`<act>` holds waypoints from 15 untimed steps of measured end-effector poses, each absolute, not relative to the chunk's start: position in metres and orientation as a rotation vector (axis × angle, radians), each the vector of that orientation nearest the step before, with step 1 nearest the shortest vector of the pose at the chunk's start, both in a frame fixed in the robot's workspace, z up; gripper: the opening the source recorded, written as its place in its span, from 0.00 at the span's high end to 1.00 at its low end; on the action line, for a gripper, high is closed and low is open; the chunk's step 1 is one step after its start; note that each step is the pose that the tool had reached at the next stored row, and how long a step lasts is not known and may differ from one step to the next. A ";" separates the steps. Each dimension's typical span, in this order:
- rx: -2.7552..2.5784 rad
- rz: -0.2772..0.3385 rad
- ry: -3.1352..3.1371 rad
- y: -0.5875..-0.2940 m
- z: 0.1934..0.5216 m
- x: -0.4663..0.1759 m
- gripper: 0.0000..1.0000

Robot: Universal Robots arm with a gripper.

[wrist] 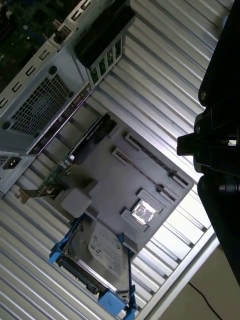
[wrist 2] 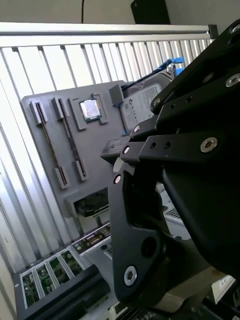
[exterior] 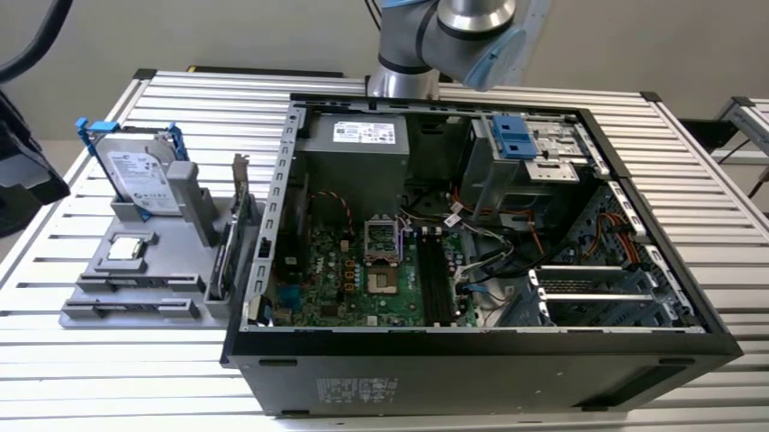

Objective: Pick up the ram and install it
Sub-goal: 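Pick up the ram and move it above insertion slot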

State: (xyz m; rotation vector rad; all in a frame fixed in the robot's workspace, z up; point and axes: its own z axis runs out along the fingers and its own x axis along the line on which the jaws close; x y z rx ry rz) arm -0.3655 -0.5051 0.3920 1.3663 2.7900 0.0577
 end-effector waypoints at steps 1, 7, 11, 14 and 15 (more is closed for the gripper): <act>1.381 0.057 2.783 -0.505 0.392 -0.365 1.00; 1.461 0.056 2.740 -0.505 0.392 -0.366 1.00; 1.514 0.055 2.711 -0.505 0.392 -0.366 1.00; 1.552 0.054 2.688 -0.505 0.392 -0.366 1.00; 1.564 0.053 2.681 -0.505 0.392 -0.366 1.00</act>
